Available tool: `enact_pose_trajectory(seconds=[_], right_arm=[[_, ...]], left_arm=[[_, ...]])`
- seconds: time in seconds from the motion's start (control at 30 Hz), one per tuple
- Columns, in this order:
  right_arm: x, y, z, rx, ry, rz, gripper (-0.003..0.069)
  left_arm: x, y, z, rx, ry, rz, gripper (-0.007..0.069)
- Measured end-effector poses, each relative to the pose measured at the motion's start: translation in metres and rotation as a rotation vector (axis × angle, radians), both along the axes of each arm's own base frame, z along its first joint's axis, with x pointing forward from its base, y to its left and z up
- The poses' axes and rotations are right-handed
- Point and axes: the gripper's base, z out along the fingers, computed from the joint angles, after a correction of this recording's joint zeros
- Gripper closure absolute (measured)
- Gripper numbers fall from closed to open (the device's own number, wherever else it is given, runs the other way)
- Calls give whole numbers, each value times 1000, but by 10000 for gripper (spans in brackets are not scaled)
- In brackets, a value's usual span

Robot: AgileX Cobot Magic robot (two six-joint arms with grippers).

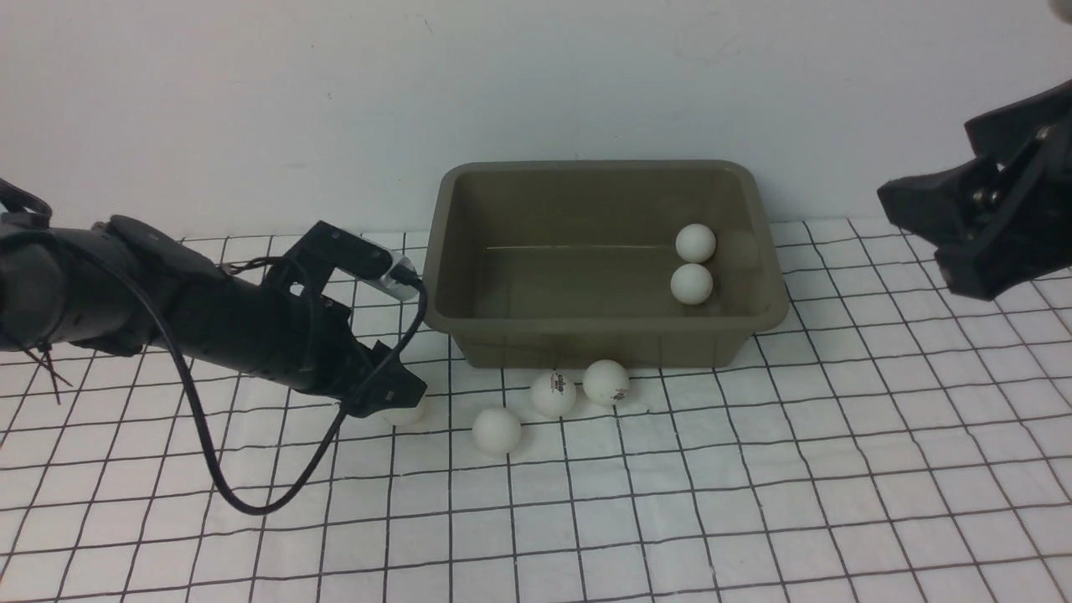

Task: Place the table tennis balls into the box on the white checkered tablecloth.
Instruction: 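Reach for and grasp a ping pong ball on the table beside the basket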

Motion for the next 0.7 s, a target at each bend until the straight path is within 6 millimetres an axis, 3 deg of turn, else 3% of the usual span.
enact_pose_trajectory(seconds=[0.57, 0.7], right_arm=[[1, 1, 3, 37, -22, -14, 184], [1, 1, 3, 40, -21, -16, 184]], left_arm=[[10, -2, -33, 54, 18, 63, 149], [11, -1, -33, 57, 15, 68, 273]])
